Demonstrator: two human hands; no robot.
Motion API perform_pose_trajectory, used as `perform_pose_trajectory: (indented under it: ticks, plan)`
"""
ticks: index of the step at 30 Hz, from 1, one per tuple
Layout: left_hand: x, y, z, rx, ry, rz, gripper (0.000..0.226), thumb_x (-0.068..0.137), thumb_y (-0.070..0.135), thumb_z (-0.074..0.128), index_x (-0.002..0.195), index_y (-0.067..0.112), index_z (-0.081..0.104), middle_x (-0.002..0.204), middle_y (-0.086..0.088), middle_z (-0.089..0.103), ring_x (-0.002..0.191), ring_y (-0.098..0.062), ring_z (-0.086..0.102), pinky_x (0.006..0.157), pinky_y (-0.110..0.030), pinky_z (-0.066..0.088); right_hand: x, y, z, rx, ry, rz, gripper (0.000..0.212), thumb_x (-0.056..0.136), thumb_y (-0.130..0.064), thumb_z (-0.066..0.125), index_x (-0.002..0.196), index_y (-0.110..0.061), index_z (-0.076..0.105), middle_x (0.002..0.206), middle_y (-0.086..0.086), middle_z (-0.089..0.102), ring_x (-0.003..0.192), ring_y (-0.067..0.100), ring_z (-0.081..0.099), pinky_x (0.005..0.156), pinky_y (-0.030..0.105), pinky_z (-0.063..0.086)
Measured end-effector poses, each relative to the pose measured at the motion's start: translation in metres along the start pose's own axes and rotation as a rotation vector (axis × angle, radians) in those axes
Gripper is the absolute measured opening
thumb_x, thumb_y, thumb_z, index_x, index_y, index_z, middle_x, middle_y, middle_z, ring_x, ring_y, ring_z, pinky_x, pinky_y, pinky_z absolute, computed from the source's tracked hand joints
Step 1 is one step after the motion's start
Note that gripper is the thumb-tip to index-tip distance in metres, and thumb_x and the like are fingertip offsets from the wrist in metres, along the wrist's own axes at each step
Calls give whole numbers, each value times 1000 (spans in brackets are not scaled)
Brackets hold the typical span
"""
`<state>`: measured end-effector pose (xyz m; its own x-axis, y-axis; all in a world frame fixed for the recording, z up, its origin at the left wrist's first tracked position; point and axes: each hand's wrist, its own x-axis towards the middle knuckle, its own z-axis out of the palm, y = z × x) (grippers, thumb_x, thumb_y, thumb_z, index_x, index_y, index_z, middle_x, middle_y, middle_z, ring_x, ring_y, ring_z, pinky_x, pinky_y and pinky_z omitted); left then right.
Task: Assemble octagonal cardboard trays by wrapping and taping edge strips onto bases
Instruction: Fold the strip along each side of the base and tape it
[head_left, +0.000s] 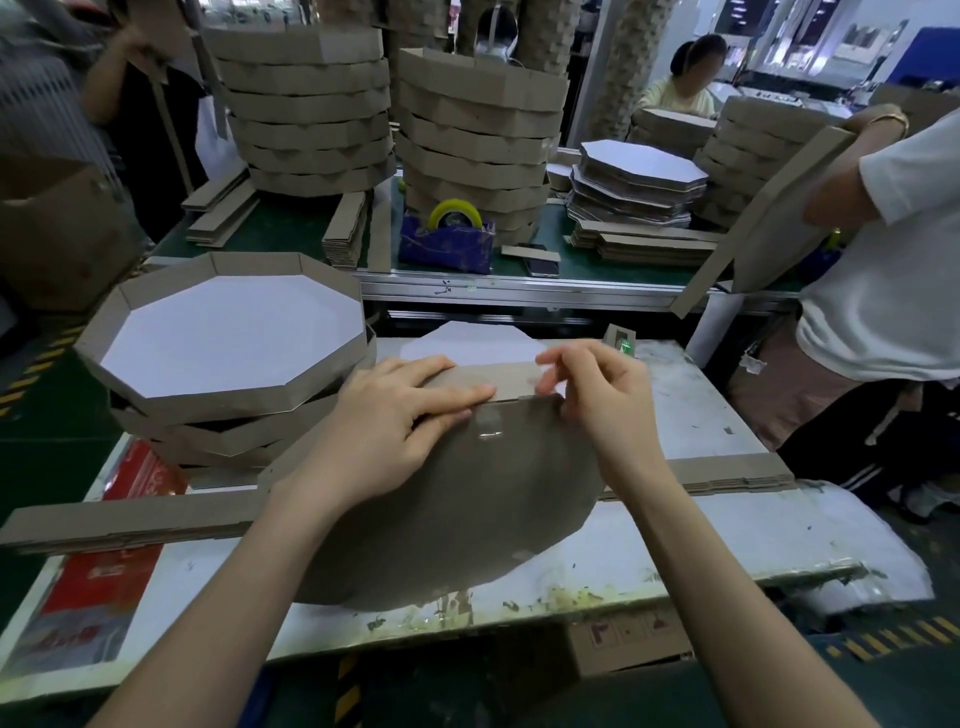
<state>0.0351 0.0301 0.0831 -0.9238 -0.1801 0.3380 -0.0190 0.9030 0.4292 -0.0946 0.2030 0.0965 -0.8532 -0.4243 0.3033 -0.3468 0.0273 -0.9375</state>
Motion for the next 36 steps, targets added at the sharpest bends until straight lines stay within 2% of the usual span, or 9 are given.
perform_pose_trajectory:
  ticks: [3,5,7,10,15,19,23,29,36]
  plan:
    - [1,0,-1,-27,4,3,33,96,41,46,126,52,56,138,0,55,121,-24,48,99,-48,38,19,1,4,-357,1,-211,16,96,-12,59,99,-17,74,90,-14,68,89,7,56,71,11,38]
    - [0,-2,-1,-36,9,8,31,98,38,50,125,52,55,138,0,56,121,-23,48,99,-48,38,29,6,6,-489,-133,-164,19,97,-22,62,111,-19,73,109,-8,68,105,11,53,86,18,40]
    - [0,-3,-1,-38,7,10,32,98,37,50,126,53,54,138,2,55,121,-22,48,99,-48,38,32,12,11,-470,-241,-50,19,96,-26,63,107,-16,75,101,-10,71,96,3,56,84,20,40]
    - [-2,-1,0,-53,41,-36,37,97,55,34,126,53,55,136,10,55,121,-13,46,100,-42,37,32,19,16,-378,-223,22,18,95,-25,65,85,-14,75,65,-20,62,67,-5,53,67,15,38]
    - [8,17,3,-43,132,-158,75,86,74,6,113,44,70,120,19,65,116,-8,51,99,-38,35,31,18,20,-350,-187,8,21,93,-23,66,78,-11,74,60,-17,62,64,-4,53,64,12,39]
    - [13,22,10,25,212,-185,59,84,76,21,100,49,72,112,16,70,111,-11,57,94,-37,39,30,20,19,-374,-152,-53,35,96,-20,61,67,-1,64,63,11,58,60,7,45,58,18,34]
    - [14,20,12,2,257,-173,53,86,75,29,95,48,73,107,15,72,104,-13,62,88,-39,48,30,24,19,-380,-100,-96,49,99,-22,56,59,4,44,55,6,34,54,10,30,53,26,24]
    - [15,17,14,32,278,-150,40,82,75,41,98,53,71,104,17,72,98,-10,62,81,-36,49,30,27,22,-390,-63,-125,49,98,-20,55,58,5,43,54,6,32,53,10,28,52,27,24]
    - [14,10,16,277,287,40,51,86,65,38,109,36,74,92,6,72,80,-20,65,63,-33,45,35,29,23,-392,-86,-111,48,98,-20,56,58,2,42,55,5,32,54,10,29,54,28,24]
